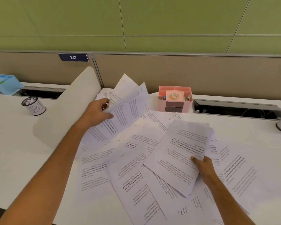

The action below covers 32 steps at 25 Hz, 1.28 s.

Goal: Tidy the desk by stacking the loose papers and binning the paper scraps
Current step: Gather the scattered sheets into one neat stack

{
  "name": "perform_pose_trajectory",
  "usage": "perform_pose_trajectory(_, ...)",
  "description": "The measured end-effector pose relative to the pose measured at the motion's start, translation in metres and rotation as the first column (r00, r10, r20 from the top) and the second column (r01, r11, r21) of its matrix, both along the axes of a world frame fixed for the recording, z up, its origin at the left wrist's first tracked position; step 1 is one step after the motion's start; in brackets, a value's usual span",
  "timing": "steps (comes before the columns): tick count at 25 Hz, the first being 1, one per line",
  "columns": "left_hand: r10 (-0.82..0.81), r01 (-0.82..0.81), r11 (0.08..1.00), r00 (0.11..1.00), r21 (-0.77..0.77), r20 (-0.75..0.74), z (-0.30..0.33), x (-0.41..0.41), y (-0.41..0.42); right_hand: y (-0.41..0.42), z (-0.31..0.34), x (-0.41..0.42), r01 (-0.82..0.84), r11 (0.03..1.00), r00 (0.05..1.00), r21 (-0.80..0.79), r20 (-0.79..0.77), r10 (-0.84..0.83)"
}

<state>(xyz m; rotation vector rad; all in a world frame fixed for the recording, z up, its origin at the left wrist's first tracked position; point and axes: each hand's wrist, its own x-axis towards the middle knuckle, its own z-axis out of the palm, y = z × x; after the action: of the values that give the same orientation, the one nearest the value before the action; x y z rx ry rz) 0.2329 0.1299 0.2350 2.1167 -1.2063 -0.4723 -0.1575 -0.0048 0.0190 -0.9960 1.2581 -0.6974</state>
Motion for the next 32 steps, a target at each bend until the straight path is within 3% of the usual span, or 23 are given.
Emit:
perform_pose_trajectory(3, -0.116, 0.103, 0.992, 0.976, -0.078, -0.184, 0.022, -0.020, -0.025, -0.001, 0.003, 0.002, -0.008, 1.000, 1.000, 0.002, 0.028, 0.007)
perform_pose_trajectory(5, -0.171, 0.129, 0.983, 0.909, -0.134, -0.380, 0.022, -0.032, -0.041, -0.001, 0.005, 0.004, -0.021, 1.000, 0.998, 0.000, 0.066, 0.021)
perform_pose_trajectory(9, -0.184, 0.111, 0.983, 0.636, -0.147, -0.750, -0.017, -0.054, -0.066, -0.004, 0.012, 0.006, -0.047, 0.999, 0.989, -0.017, 0.139, 0.049)
perform_pose_trajectory(12, -0.114, 0.121, 0.991, 0.472, -0.063, -0.874, -0.069, -0.073, -0.077, -0.005, 0.019, 0.007, -0.084, 0.996, 0.983, -0.017, 0.163, 0.086)
perform_pose_trajectory(14, -0.036, 0.099, 0.995, 0.425, 0.007, -0.905, -0.102, -0.086, -0.081, -0.006, 0.021, 0.007, -0.105, 0.995, 0.979, -0.004, 0.178, 0.104)
perform_pose_trajectory(20, 0.127, -0.058, 0.992, 0.520, 0.114, -0.845, -0.157, -0.116, -0.078, 0.000, 0.022, 0.001, -0.197, 0.980, 0.942, -0.025, 0.273, 0.197)
perform_pose_trajectory(25, 0.167, -0.120, 0.985, 0.481, 0.124, -0.860, -0.167, -0.115, -0.071, 0.001, 0.037, 0.003, -0.291, 0.955, 0.911, -0.055, 0.287, 0.295)
perform_pose_trajectory(28, 0.137, -0.105, 0.989, 0.437, 0.101, -0.889, -0.166, -0.114, -0.071, -0.003, 0.046, 0.017, -0.218, 0.976, 0.944, -0.001, 0.252, 0.211)
perform_pose_trajectory(32, 0.116, -0.165, 0.986, 0.537, 0.031, -0.836, -0.155, -0.114, -0.078, -0.013, 0.064, 0.031, -0.143, 0.990, 0.933, 0.014, 0.335, 0.130)
